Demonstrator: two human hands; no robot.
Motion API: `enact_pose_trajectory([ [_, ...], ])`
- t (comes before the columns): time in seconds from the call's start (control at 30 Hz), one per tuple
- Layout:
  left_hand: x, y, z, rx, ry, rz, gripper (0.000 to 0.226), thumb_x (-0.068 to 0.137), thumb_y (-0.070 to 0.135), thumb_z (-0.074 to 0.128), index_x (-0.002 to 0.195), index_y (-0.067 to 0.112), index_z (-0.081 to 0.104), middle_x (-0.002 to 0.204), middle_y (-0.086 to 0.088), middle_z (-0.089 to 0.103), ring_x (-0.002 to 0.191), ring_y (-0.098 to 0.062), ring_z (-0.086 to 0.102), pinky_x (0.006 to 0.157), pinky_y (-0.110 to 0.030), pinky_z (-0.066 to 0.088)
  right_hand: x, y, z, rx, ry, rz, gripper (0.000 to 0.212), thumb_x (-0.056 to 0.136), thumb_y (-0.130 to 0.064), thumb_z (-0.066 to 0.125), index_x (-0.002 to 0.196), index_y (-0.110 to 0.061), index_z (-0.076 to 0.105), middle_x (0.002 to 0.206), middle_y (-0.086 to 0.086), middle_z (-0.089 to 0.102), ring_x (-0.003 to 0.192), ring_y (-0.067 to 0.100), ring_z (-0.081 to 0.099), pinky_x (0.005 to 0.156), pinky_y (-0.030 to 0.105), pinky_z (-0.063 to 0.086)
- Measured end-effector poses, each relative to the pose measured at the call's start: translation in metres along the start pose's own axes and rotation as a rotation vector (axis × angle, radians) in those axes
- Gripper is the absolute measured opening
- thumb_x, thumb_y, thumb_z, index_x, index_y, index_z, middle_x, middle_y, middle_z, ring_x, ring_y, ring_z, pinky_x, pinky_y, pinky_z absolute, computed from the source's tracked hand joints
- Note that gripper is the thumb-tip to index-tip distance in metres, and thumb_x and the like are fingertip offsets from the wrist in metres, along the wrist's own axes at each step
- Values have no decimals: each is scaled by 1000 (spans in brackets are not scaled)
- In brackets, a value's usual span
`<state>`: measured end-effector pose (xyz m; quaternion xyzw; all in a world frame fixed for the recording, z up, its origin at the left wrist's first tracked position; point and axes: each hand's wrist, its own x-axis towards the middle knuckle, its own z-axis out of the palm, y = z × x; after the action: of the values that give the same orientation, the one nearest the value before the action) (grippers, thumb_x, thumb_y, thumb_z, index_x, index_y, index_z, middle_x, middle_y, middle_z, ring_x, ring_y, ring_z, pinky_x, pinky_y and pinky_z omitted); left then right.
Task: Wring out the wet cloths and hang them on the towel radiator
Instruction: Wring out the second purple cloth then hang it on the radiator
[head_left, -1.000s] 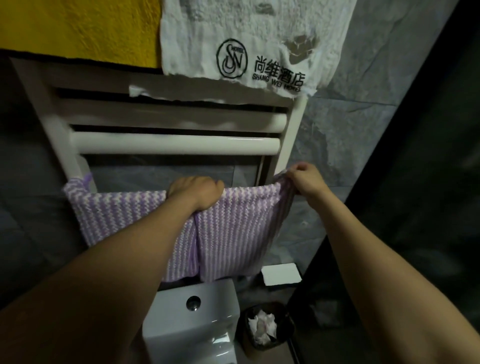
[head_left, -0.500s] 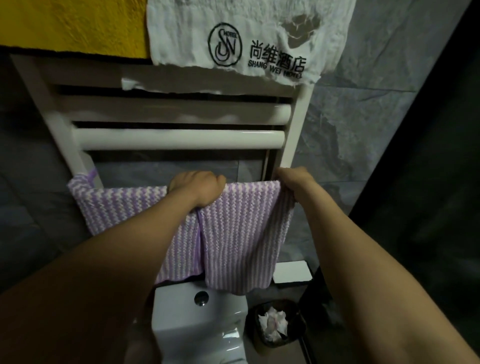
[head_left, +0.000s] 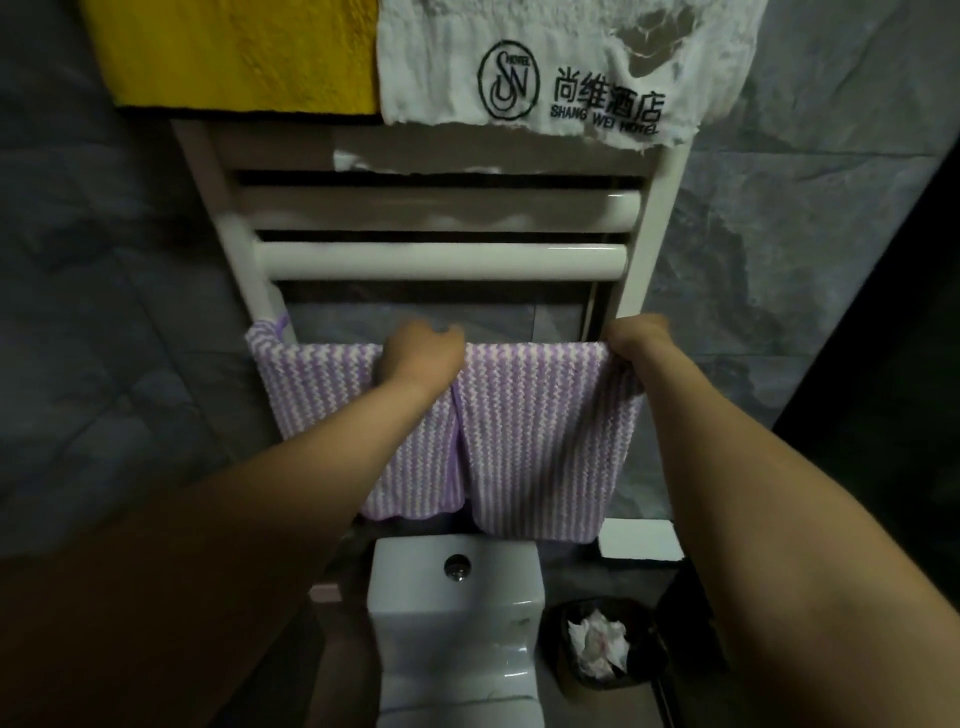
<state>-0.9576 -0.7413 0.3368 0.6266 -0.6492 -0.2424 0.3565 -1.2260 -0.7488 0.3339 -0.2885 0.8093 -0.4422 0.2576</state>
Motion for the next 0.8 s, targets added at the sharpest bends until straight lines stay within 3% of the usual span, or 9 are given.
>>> enact_pose_trajectory([
  [0.1, -20, -21, 10, -34, -157, -166, 63, 79, 57, 43, 74, -1, 68, 68, -20, 71, 67, -36, 72, 73, -42, 61, 9, 3, -3, -42, -2, -10, 65, 74, -15, 62, 133, 6, 44, 127, 23, 61, 110, 38, 64, 92, 50, 55],
  [0.17, -25, -27, 19, -78, -134, -144, 56, 76, 58, 48, 77, 7, 70, 77, -25, 70, 75, -41, 71, 74, -45, 60, 12, 2, -2, -90, -33, -14, 64, 77, -16, 60, 134, 9, 42, 127, 24, 60, 112, 37, 64, 92, 47, 55],
  [0.23, -30, -22, 22, -151, -94, -94, 37, 73, 53, 54, 60, 21, 66, 76, -26, 66, 78, -45, 68, 74, -44, 58, 12, 1, -3, -106, -48, -15, 61, 81, -16, 58, 134, 10, 41, 129, 25, 59, 114, 36, 63, 92, 44, 54],
  [0.37, -26, 2, 12, -220, 24, -38, 38, 78, 40, 54, 54, 10, 49, 80, -26, 64, 84, -43, 64, 76, -41, 52, 4, -3, -3, -131, -39, -10, 57, 87, -16, 57, 135, 11, 41, 133, 23, 58, 119, 33, 61, 97, 40, 52],
  [0.5, 9, 21, -16, -60, 159, 21, 37, 89, 34, 49, 62, 10, 46, 82, -18, 63, 91, -39, 62, 74, -36, 47, 6, -2, -3, -211, -21, -47, 50, 91, -17, 56, 135, 7, 50, 138, 16, 57, 127, 30, 56, 101, 32, 47],
  [0.57, 23, 19, -21, 166, 148, 77, 36, 90, 42, 46, 76, 13, 60, 96, -14, 64, 106, -37, 55, 87, -39, 47, 8, 0, -4, -316, -79, -96, 46, 90, -23, 53, 129, 2, 60, 137, 14, 60, 126, 31, 57, 93, 28, 48],
  [0.67, 29, 7, -8, 500, -36, 132, 43, 95, 46, 40, 110, 14, 65, 127, -15, 61, 122, -36, 50, 103, -42, 38, 12, 5, -8, -413, -64, -136, 51, 83, -34, 51, 119, -2, 68, 133, 19, 62, 119, 35, 61, 84, 29, 47],
  [0.73, 33, -4, 0, 507, -177, 102, 40, 98, 45, 33, 112, 15, 57, 133, -15, 59, 124, -33, 53, 105, -42, 33, 10, 9, -11, -346, -53, -119, 61, 77, -46, 52, 117, -4, 69, 126, 19, 65, 113, 36, 64, 83, 31, 49],
  [0.8, 42, -10, -4, 471, -271, 116, 40, 96, 46, 30, 102, 13, 52, 132, -19, 58, 121, -34, 55, 104, -41, 35, -3, 11, -17, -139, -100, -64, 73, 66, -65, 50, 108, -10, 72, 112, 15, 69, 98, 32, 68, 80, 34, 54],
])
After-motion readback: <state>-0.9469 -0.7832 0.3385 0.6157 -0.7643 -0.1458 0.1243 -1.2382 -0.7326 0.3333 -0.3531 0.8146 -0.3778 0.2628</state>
